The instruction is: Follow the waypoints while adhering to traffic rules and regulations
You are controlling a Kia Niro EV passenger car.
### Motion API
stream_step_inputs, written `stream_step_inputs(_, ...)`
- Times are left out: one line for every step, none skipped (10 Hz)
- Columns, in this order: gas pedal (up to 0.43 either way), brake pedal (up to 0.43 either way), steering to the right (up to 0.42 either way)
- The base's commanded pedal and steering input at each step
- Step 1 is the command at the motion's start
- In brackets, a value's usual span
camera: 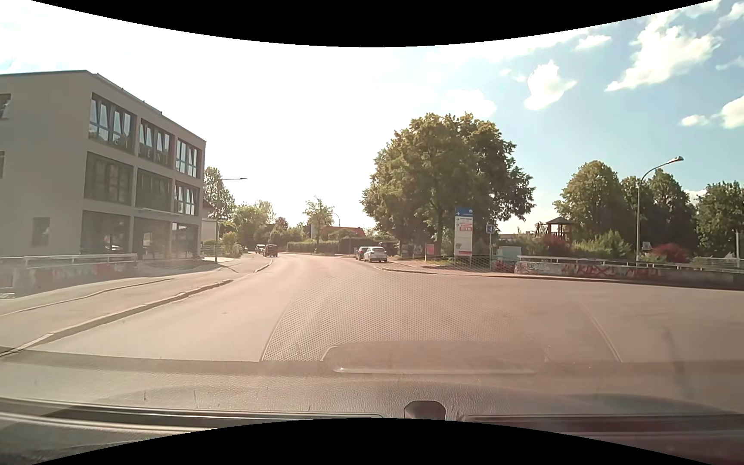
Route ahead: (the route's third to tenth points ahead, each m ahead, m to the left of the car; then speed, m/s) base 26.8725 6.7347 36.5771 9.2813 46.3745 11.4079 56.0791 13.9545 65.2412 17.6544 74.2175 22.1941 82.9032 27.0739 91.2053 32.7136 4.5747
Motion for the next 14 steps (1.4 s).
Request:
stream_step_inputs(0.0, 0.006, -0.007)
stream_step_inputs(0.0, 0.006, -0.007)
stream_step_inputs(0.0, 0.006, -0.007)
stream_step_inputs(0.098, 0.006, -0.007)
stream_step_inputs(0.157, 0.006, -0.007)
stream_step_inputs(0.22, 0.006, -0.008)
stream_step_inputs(0.248, 0.006, -0.009)
stream_step_inputs(0.268, 0.006, -0.01)
stream_step_inputs(0.268, 0.006, -0.014)
stream_step_inputs(0.268, 0.006, -0.018)
stream_step_inputs(0.268, 0.006, -0.019)
stream_step_inputs(0.26, 0.006, -0.02)
stream_step_inputs(0.26, 0.006, -0.02)
stream_step_inputs(0.26, 0.006, -0.023)
